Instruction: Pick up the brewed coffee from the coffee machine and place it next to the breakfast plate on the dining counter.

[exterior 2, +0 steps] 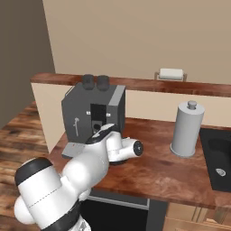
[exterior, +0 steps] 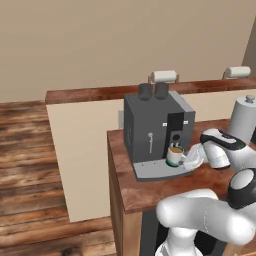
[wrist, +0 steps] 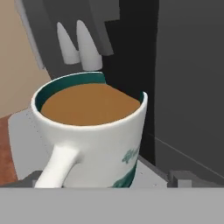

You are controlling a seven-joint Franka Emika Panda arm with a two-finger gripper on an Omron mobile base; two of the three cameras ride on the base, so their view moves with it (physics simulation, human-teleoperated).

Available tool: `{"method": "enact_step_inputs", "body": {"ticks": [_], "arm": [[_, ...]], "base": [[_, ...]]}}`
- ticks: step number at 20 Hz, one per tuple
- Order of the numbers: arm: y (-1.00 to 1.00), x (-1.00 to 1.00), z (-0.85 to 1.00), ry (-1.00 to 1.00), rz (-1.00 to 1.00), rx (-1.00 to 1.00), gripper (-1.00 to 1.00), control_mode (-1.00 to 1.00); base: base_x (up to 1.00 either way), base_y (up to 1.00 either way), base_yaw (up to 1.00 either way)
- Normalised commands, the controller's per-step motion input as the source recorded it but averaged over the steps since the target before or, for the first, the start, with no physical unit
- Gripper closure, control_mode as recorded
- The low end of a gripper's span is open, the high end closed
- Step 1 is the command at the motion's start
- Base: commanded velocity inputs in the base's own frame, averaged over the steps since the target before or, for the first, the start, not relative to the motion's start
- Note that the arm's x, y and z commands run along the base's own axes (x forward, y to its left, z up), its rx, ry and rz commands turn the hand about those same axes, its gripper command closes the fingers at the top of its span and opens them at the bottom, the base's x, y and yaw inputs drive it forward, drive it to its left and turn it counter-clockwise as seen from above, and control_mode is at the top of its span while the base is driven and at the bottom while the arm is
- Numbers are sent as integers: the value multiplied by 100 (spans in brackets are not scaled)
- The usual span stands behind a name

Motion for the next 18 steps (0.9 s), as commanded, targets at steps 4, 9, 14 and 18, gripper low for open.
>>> {"method": "enact_step_inputs", "body": {"ticks": [4,9,14,18], "arm": [[0,17,-22,-2,0,0,-100,-100],[1,2,-29,-4,0,0,100,-100],[13,0,-23,-5,1,0,100,-100],[16,0,-9,-6,2,0,100,-100]], "base": [[0,0,0],[0,0,0],[0,0,0],[0,0,0]]}}
